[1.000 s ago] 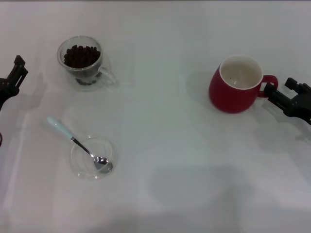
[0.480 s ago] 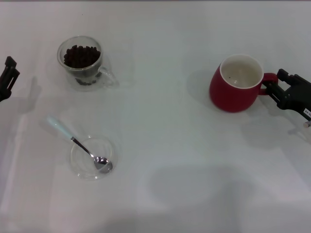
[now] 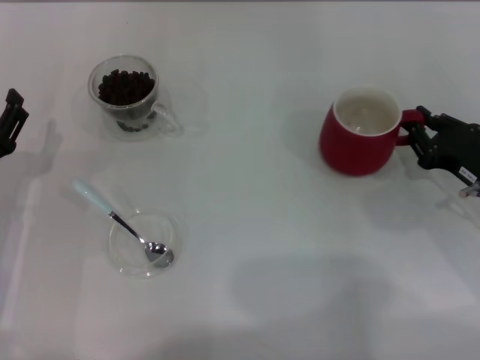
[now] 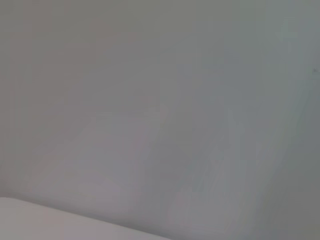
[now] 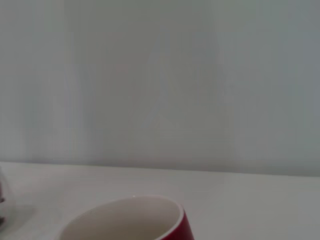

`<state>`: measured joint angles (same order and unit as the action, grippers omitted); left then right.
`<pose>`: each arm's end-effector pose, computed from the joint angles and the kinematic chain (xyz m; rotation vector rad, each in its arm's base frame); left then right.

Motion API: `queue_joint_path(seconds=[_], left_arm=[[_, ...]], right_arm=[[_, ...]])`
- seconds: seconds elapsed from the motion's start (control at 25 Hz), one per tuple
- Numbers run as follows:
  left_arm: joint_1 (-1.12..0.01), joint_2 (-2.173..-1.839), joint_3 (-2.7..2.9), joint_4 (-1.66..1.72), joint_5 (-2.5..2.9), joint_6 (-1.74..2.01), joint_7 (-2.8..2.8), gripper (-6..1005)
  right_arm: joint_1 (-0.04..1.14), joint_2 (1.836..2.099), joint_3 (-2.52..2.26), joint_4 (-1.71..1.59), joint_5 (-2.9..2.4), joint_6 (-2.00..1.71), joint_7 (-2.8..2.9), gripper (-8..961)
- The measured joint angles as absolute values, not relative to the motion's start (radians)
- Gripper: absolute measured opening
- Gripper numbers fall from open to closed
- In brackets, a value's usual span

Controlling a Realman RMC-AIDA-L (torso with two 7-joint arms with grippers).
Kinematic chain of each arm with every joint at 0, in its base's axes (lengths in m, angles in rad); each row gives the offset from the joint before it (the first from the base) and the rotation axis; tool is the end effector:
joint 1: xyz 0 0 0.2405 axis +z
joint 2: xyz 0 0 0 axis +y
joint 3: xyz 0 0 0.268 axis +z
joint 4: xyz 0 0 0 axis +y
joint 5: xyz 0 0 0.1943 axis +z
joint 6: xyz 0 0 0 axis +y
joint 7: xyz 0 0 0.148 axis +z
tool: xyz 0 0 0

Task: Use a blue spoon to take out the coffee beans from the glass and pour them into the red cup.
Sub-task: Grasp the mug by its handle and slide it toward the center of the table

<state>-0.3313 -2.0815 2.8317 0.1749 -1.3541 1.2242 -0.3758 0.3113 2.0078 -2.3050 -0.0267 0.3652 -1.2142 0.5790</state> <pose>-0.3537 0.2818 -0.0294 -1.5387 -0.8472 -0.8181 0.3772 0.2623 -0.0248 -1.9454 0.7994 0.6588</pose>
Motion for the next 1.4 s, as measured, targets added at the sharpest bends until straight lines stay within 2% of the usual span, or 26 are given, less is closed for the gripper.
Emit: queue_joint_path(seconds=[0.16,0.68,1.24,1.32,1.4], left_arm=[[-0.331,-2.082,2.831,0.175,-1.357,1.224,-0.376,880],[-0.341,-2.082,2.83,0.175,-1.357,1.224,-0.388,879],[-0.336,-2.079,2.831,0.175,-1.347,1.25,-0.388,880],[-0.334,-2.081,2.831,0.175,-1.346,1.262,-0.388,879],[-0.333,-2.081,2.832,0.175,-1.346,1.266,-0.388,878]], right_arm=[[0.311,2.009,-2.338,-0.058,0.362,-1.212,0.526,217],[0.321,2.012,-2.432,-0.26,0.336,-1.041,0.406,172],[0.317,2.013,-2.434,-0.274,0.335,-1.023,0.396,125],[0.316,2.013,-2.436,-0.274,0.335,-1.023,0.399,348],[0.315,2.012,-2.436,-0.273,0.334,-1.023,0.409,430]])
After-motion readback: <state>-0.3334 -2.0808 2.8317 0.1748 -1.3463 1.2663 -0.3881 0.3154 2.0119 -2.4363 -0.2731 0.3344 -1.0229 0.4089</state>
